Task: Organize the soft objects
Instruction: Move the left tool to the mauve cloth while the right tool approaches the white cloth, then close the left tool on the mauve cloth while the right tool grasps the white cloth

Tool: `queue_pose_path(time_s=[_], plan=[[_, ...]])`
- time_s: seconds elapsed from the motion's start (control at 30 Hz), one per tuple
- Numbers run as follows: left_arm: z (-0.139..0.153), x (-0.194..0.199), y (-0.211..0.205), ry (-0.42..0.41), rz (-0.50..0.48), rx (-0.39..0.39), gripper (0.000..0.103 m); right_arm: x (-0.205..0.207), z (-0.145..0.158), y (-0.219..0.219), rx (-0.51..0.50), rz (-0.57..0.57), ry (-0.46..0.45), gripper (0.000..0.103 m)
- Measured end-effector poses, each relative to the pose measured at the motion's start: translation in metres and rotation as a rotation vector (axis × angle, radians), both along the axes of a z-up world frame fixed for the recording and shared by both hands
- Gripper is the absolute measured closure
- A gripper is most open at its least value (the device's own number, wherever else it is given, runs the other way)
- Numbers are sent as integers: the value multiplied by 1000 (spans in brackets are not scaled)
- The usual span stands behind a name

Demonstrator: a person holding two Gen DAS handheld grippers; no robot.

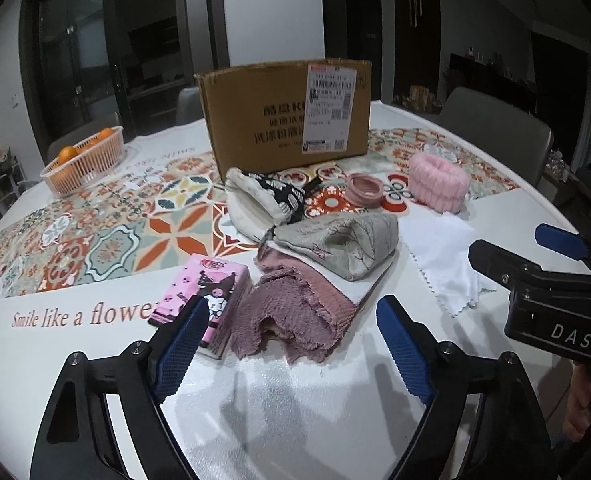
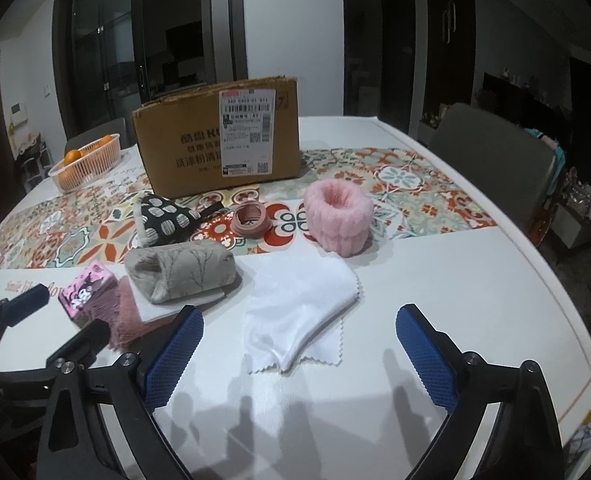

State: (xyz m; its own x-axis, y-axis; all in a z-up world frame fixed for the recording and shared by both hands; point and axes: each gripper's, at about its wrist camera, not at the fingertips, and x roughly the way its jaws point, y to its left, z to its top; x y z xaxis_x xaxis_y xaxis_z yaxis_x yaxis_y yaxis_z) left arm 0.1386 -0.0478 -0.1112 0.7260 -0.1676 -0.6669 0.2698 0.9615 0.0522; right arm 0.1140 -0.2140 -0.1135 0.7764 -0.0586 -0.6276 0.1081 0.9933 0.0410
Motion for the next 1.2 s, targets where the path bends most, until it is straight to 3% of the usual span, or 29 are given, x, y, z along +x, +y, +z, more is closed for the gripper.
queue_pose_path(time_s=[0.43, 0.67, 0.87, 0.97, 1.03, 1.2], plan=[[-29, 27, -6, 123, -17, 5, 26, 35, -27, -5, 40, 15, 97, 19], [-35, 36, -7, 165, -19, -1, 45, 46, -37, -5, 49, 23, 135, 30], [-33, 36, -5, 155, -15, 8, 67, 51, -41, -4, 57, 26, 154, 50], [-31, 34, -4, 153, -15, 3, 76, 51, -41, -4, 57, 33, 153, 66], [-29, 32, -4, 150, -16, -3, 78, 50, -41, -3, 60, 45, 152, 82], [-17, 23, -1, 109, -14, -11, 80, 44, -37, 0, 74, 59, 139, 90]])
